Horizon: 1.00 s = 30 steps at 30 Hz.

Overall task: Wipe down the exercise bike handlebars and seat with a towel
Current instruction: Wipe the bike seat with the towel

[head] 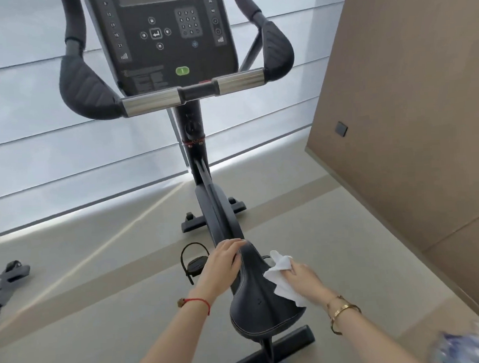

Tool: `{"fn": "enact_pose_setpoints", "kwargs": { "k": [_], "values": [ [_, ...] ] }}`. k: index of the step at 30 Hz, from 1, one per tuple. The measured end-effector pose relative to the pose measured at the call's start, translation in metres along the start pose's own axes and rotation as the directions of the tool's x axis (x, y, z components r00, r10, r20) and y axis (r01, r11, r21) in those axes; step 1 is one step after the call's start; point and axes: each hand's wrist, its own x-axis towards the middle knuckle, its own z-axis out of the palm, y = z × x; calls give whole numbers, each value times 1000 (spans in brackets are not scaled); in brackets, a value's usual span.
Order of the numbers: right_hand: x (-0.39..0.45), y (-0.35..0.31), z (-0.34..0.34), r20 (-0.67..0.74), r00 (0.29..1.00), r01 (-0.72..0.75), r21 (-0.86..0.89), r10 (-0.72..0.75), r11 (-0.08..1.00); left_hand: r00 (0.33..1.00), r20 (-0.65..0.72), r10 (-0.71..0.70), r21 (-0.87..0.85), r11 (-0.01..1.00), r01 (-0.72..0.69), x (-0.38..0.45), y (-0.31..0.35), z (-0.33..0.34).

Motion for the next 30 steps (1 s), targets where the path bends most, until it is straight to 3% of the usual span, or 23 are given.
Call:
{"fn": "enact_pose_setpoints", "kwargs": {
  "k": [7, 15, 18, 20, 24, 30],
  "values": [
    [34, -37, 5, 142, 990, 34, -74, -24, 997, 996, 93, 3, 60, 998, -9, 30, -18, 14],
    [71, -75, 17, 95, 995, -46, 228, 25, 972, 958, 262, 116, 52, 990, -134, 58, -49, 16],
    [63, -71, 17, 48, 998, -43, 167, 36, 985, 908, 370, 199, 33, 973, -227, 68, -58, 9],
    [47, -61, 16, 26, 997, -70, 28, 69, 997, 860, 442, 256, 26, 954, -298, 71, -61, 7],
    [11, -45, 22, -129, 985, -145, -238, 116, 961, 802, 488, 344, -9, 921, -390, 77, -66, 8],
    [-21, -39, 77, -453, 887, -214, -239, 86, 947, 763, 516, 390, -95, 911, -402, 86, -69, 10]
  ]
}}
